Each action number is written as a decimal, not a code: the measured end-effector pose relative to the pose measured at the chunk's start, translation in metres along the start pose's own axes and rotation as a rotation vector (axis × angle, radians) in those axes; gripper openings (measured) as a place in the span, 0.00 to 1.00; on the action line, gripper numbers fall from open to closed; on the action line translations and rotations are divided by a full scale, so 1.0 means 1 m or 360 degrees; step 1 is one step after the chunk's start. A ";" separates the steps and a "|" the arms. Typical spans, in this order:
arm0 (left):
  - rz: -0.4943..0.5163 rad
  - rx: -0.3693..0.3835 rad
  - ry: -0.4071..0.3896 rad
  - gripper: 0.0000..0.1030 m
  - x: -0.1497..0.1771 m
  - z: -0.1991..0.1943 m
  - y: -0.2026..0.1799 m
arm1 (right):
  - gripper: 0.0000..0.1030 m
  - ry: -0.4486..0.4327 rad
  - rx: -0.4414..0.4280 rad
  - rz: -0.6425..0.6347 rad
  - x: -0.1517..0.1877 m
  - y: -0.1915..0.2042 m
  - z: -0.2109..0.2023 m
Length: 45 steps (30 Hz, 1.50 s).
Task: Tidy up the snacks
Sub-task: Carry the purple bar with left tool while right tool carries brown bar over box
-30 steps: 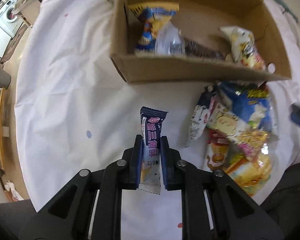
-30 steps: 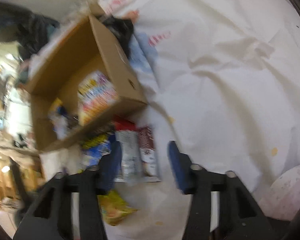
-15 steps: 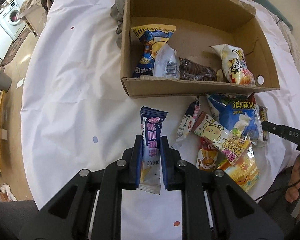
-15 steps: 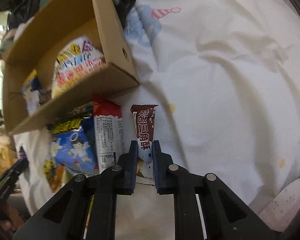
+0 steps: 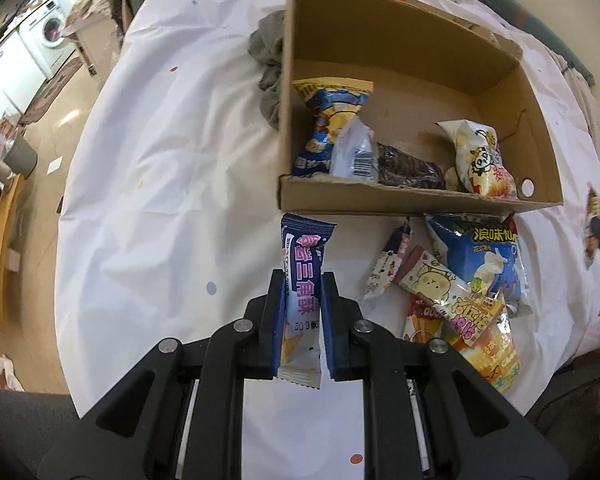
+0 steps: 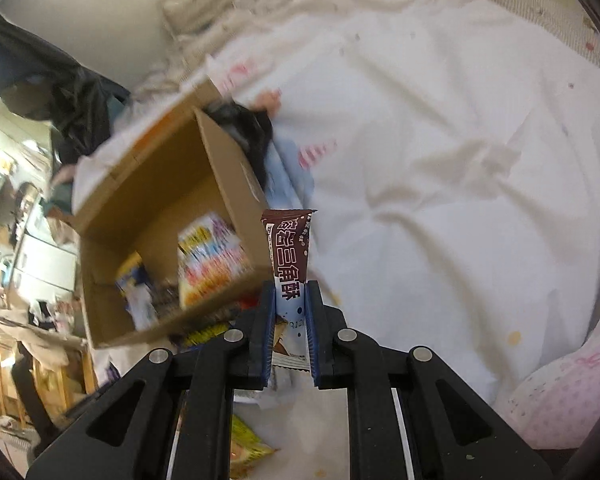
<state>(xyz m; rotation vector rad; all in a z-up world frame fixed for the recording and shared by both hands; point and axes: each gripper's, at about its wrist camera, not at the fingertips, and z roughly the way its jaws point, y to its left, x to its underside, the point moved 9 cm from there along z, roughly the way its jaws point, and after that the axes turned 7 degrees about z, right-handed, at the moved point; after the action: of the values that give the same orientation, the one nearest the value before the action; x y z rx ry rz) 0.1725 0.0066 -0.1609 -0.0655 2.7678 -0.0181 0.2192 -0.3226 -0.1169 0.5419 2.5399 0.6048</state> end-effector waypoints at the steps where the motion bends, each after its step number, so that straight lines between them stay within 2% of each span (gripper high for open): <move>1: -0.0016 -0.0006 -0.0003 0.13 0.001 0.000 0.002 | 0.14 -0.0028 -0.0029 -0.0006 -0.002 0.003 -0.006; 7: -0.0101 -0.0105 -0.0090 0.13 0.002 -0.009 0.019 | 0.14 -0.0103 -0.0165 -0.0017 -0.014 0.024 -0.017; 9: -0.0125 -0.0076 -0.0130 0.13 -0.002 -0.019 0.018 | 0.14 -0.0125 -0.0218 -0.0046 -0.013 0.035 -0.022; 11: -0.0157 0.0042 -0.0110 0.13 -0.003 -0.026 0.011 | 0.14 -0.0133 -0.0277 -0.0083 -0.013 0.050 -0.026; 12: -0.0162 0.0063 -0.0117 0.13 -0.005 -0.031 0.009 | 0.14 -0.0136 -0.0306 -0.0099 -0.013 0.057 -0.029; 16: -0.0132 0.0055 -0.0273 0.13 -0.032 -0.065 0.007 | 0.14 -0.0174 -0.0434 -0.0205 -0.015 0.085 -0.042; 21: -0.0083 0.0027 -0.0428 0.13 -0.074 -0.091 0.007 | 0.14 -0.0205 -0.0489 -0.0317 -0.023 0.111 -0.041; 25: -0.0019 0.0015 -0.0461 0.13 -0.092 -0.092 -0.001 | 0.14 -0.0215 -0.0560 -0.0362 -0.029 0.128 -0.037; 29: 0.0061 0.0016 -0.0464 0.13 -0.104 -0.080 -0.015 | 0.14 -0.0201 -0.0550 -0.0423 -0.034 0.138 -0.024; 32: 0.0052 0.0032 -0.0454 0.13 -0.116 -0.070 -0.017 | 0.14 -0.0184 -0.0516 -0.0460 -0.038 0.144 -0.010; 40: 0.0140 0.0002 -0.0465 0.13 -0.142 -0.043 -0.028 | 0.15 -0.0066 -0.0424 -0.0479 -0.035 0.148 0.031; 45: 0.0204 0.0069 -0.0442 0.13 -0.144 -0.015 -0.034 | 0.15 -0.0012 -0.0381 -0.0530 -0.031 0.154 0.052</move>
<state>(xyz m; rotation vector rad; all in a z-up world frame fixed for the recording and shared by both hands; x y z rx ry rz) 0.3027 -0.0205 -0.0940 0.1125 2.4877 -0.0326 0.3122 -0.1938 -0.0695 0.0349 2.4285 0.7622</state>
